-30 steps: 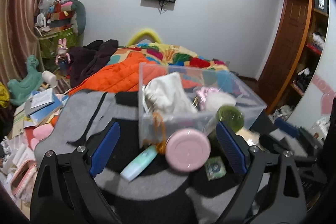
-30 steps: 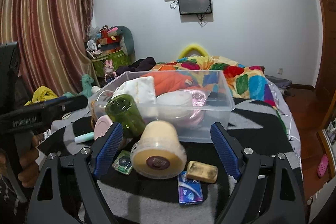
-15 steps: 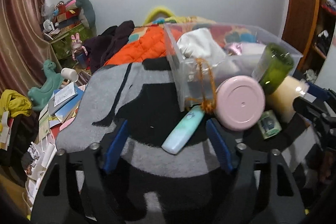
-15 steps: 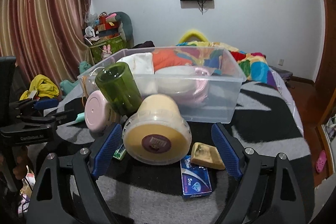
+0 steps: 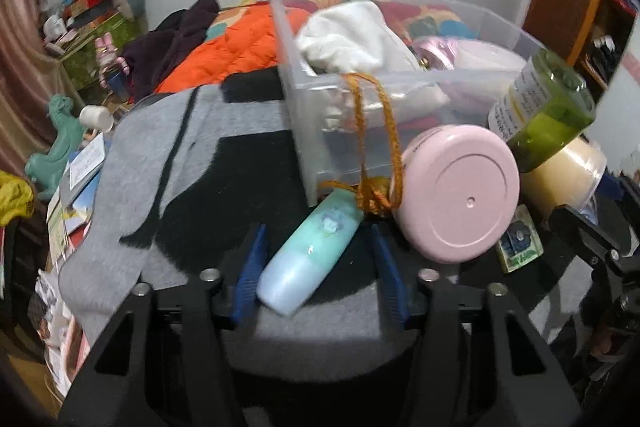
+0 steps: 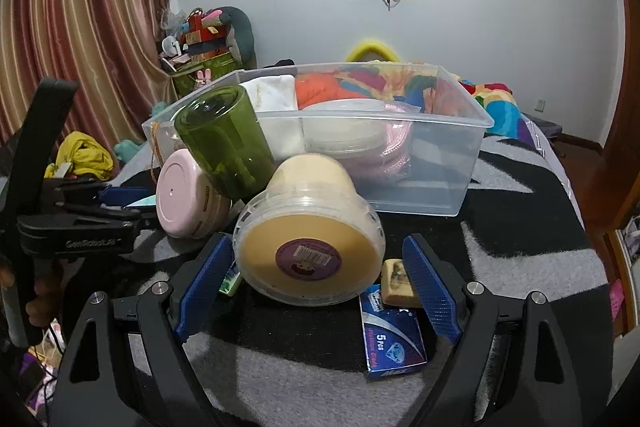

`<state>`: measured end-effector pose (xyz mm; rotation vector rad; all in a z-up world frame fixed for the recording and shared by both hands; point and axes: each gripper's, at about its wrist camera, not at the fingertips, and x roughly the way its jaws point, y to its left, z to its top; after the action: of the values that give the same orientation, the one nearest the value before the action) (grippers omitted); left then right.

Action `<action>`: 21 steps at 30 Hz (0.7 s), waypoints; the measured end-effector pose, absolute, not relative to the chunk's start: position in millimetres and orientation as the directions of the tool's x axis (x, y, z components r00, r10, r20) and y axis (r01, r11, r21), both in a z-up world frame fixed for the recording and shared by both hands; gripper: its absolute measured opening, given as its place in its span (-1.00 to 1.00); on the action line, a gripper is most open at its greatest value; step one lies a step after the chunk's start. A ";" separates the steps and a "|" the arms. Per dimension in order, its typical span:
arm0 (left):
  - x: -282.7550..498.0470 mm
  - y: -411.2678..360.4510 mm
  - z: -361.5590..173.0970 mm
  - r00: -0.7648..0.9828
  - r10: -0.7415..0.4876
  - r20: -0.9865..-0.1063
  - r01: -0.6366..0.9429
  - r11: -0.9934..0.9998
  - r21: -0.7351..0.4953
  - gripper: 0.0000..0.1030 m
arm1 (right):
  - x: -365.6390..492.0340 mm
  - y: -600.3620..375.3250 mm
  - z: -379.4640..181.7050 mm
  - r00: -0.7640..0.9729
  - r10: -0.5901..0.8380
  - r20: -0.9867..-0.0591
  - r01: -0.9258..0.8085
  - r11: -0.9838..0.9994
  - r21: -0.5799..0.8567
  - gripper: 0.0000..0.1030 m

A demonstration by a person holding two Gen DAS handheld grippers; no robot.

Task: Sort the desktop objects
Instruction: 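Grasp mint-green tube with left tool while right tool grasps purple-labelled cream tub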

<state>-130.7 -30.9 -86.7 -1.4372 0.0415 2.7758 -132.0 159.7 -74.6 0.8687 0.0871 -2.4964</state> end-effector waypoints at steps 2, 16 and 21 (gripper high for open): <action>-132.4 -29.4 -86.9 -0.581 -0.004 -0.814 -0.029 -0.999 0.025 -0.13 | -131.3 155.9 -75.6 -0.681 -0.415 -0.603 0.468 -0.880 0.078 0.52; -100.2 -26.6 -78.9 -0.601 0.027 -0.799 -0.064 -0.998 0.014 -0.62 | -127.8 159.8 -66.3 -0.690 -0.444 -0.572 0.476 -0.873 0.104 0.32; -85.1 -26.6 -72.7 -0.616 0.050 -0.786 -0.064 -0.998 -0.014 -0.62 | -129.7 176.1 -54.7 -0.700 -0.470 -0.537 0.464 -0.872 0.158 0.32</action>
<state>-85.1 -26.6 -72.7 -1.3464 0.0246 2.7674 -129.7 176.1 -54.7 0.7959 -0.0146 -2.5059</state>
